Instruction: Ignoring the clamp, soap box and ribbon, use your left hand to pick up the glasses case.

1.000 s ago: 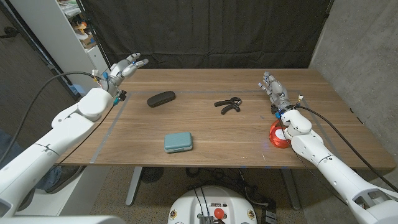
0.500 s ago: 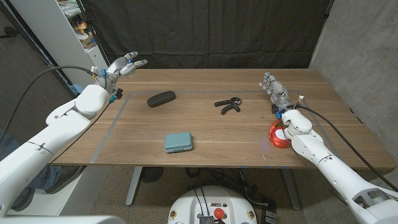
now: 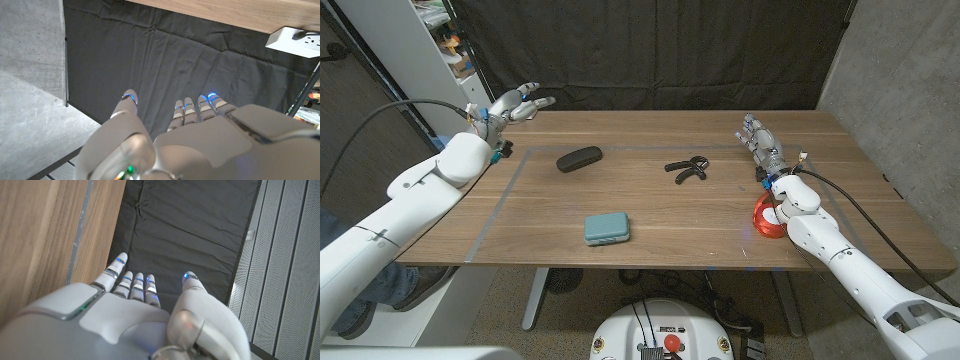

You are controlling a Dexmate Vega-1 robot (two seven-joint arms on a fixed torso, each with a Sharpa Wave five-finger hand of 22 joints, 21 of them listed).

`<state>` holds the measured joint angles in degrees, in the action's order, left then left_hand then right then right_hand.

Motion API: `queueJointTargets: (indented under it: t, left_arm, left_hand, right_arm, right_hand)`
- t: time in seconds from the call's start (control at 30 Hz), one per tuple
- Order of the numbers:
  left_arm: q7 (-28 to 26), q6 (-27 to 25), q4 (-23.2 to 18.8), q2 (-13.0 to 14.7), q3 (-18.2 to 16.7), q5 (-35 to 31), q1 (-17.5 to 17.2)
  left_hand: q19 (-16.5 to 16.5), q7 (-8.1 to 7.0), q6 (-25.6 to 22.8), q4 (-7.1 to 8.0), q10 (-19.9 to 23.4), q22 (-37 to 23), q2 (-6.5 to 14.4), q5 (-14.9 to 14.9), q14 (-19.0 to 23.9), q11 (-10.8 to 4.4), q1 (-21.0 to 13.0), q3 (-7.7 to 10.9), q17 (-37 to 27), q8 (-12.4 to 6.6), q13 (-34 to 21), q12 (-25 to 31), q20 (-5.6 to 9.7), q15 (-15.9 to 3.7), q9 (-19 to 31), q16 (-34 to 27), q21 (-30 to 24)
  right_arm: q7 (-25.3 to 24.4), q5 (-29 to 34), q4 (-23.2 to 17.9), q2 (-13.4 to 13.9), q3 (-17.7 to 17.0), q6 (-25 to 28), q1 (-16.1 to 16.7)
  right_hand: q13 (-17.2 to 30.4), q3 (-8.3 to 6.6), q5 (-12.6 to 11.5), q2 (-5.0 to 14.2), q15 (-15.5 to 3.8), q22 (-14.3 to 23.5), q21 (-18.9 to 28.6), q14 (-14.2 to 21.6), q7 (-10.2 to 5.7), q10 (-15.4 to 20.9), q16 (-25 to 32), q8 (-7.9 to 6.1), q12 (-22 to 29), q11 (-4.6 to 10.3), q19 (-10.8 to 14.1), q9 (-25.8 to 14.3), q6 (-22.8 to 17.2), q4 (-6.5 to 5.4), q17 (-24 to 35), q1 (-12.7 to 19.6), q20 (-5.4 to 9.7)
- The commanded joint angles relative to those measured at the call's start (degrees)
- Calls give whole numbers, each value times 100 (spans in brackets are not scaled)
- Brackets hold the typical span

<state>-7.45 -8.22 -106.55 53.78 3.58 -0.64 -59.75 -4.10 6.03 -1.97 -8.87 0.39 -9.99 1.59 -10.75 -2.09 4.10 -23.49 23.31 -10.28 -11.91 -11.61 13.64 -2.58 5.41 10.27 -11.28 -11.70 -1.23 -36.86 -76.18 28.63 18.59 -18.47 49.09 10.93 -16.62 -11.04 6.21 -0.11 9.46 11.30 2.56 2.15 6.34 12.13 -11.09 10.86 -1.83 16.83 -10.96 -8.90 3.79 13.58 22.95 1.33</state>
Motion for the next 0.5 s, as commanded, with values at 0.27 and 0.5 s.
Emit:
queueJointTargets:
  t: [0.27,0.5]
  left_arm:
    - [208,-306,-142,221,24,-585,32]
    - [259,-369,-153,272,98,-798,92]
  left_hand:
    - [66,-25,-67,-57,108,-27,-39,-11,96,-31,-116,23,-17,-15,-40,51,6,6,23,-44,-20]
    - [96,-28,-88,-66,155,-26,-64,-19,135,-50,-160,22,-18,-15,-47,68,7,-18,24,-48,-24]
  right_arm:
    - [-43,43,-9,-51,48,-14,31]
    - [-61,53,-43,-52,53,-27,60]
  right_hand:
    - [9,-2,-22,10,-8,33,-14,58,-46,35,16,-29,48,2,4,-7,-32,15,-3,-1,7]
    - [8,-1,-22,12,-10,33,-14,53,-52,32,13,-29,45,6,7,-7,-33,15,-5,-7,11]
